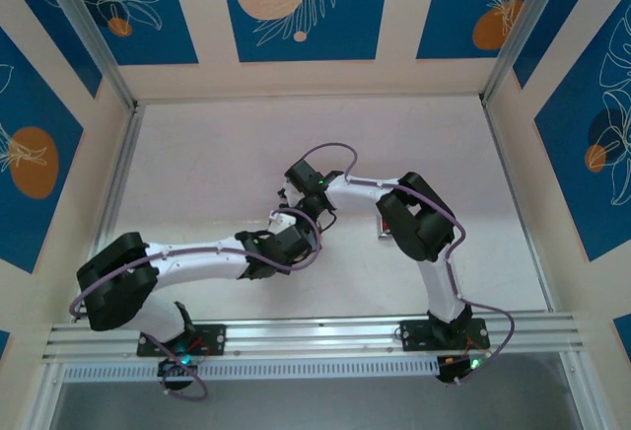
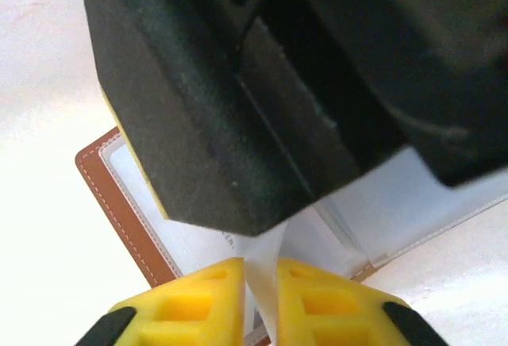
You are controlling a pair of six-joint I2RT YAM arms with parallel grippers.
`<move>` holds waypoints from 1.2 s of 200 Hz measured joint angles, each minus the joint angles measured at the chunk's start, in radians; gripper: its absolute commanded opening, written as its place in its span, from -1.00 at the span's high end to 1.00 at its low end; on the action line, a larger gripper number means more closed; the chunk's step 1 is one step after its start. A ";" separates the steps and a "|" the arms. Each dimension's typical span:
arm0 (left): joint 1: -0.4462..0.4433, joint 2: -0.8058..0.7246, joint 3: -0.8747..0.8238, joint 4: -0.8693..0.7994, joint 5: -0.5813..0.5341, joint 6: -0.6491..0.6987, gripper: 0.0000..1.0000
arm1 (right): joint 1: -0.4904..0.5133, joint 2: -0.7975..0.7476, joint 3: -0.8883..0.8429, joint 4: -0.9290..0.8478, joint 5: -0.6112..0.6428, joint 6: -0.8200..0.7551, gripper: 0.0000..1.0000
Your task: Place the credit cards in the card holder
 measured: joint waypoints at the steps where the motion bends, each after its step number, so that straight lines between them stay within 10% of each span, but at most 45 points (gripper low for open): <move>1: 0.000 0.000 0.000 0.000 0.000 0.001 0.84 | 0.000 0.000 0.000 0.000 0.000 0.000 0.30; 240: -0.005 0.119 0.117 0.094 0.091 0.052 1.00 | -0.217 -0.404 -0.192 -0.099 0.299 -0.042 0.16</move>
